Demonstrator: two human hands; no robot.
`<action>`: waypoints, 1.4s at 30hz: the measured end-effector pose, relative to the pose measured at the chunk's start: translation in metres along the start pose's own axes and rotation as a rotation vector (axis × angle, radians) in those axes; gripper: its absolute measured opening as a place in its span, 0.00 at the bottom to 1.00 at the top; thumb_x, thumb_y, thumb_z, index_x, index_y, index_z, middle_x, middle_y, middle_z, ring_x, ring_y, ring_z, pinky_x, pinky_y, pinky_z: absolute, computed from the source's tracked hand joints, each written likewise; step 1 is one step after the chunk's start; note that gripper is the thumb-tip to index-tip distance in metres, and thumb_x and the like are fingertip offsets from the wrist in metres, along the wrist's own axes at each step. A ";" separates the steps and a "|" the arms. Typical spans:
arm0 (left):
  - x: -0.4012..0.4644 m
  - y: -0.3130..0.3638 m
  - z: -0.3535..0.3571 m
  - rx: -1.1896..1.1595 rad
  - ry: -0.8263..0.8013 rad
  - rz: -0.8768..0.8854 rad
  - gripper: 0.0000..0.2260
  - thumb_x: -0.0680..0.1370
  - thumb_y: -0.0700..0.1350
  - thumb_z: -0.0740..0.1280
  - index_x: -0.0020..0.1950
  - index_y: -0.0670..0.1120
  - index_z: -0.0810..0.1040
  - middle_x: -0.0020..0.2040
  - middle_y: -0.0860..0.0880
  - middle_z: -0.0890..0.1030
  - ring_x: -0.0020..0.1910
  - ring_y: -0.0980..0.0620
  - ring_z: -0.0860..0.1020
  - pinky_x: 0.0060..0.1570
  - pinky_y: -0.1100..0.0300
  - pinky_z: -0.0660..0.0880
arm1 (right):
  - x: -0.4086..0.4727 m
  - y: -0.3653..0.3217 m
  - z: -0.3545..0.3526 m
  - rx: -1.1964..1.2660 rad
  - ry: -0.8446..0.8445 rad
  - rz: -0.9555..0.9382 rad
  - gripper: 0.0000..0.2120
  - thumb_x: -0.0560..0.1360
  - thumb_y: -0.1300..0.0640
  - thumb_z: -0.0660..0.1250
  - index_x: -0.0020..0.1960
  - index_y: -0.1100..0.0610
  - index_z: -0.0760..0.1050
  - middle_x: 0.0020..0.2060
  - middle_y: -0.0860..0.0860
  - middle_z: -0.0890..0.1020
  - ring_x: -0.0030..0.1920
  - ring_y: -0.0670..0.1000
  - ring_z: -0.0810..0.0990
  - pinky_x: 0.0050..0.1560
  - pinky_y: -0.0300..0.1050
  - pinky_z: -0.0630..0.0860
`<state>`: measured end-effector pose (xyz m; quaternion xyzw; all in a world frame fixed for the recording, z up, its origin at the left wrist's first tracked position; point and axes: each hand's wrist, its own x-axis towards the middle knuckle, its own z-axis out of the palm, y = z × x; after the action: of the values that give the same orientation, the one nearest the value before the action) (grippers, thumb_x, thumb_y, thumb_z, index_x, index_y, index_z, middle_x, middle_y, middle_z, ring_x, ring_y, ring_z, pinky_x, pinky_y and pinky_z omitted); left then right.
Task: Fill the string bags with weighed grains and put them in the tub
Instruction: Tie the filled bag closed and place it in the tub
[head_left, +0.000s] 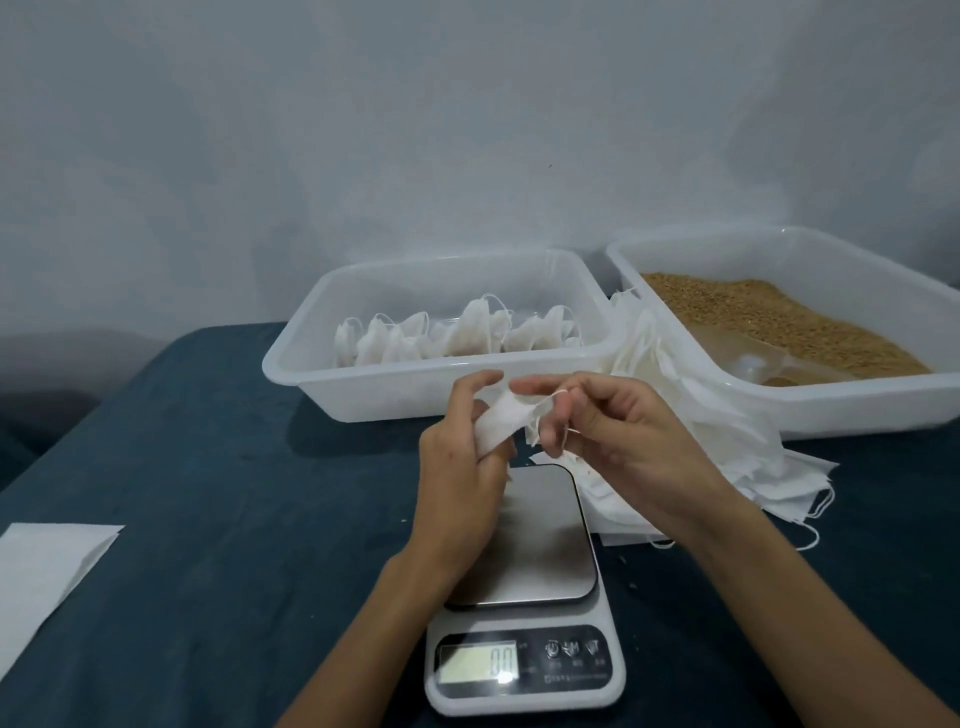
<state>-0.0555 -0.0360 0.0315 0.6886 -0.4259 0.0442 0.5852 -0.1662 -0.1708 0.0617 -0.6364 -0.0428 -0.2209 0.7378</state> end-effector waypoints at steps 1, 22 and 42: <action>-0.001 0.001 0.000 0.004 -0.016 0.013 0.21 0.74 0.36 0.62 0.66 0.46 0.75 0.38 0.50 0.80 0.34 0.52 0.77 0.34 0.62 0.73 | 0.000 -0.001 -0.001 0.112 0.000 0.005 0.12 0.82 0.61 0.60 0.46 0.60 0.81 0.51 0.54 0.86 0.38 0.48 0.80 0.48 0.42 0.78; 0.182 -0.012 -0.012 0.905 -0.126 -0.349 0.22 0.85 0.57 0.60 0.68 0.39 0.71 0.61 0.40 0.78 0.63 0.37 0.76 0.61 0.45 0.71 | 0.014 -0.003 -0.035 0.835 0.538 0.187 0.11 0.84 0.53 0.61 0.51 0.59 0.78 0.37 0.52 0.81 0.29 0.47 0.76 0.34 0.43 0.80; 0.089 -0.015 0.007 1.231 -0.531 0.138 0.06 0.80 0.42 0.63 0.45 0.46 0.77 0.41 0.48 0.78 0.45 0.42 0.78 0.40 0.53 0.69 | 0.014 -0.010 -0.034 0.830 0.536 0.147 0.15 0.85 0.51 0.58 0.44 0.58 0.74 0.32 0.50 0.73 0.28 0.47 0.66 0.30 0.40 0.70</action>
<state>0.0070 -0.0896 0.0678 0.8554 -0.4952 0.1455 -0.0427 -0.1652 -0.2076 0.0696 -0.2111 0.1088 -0.2885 0.9276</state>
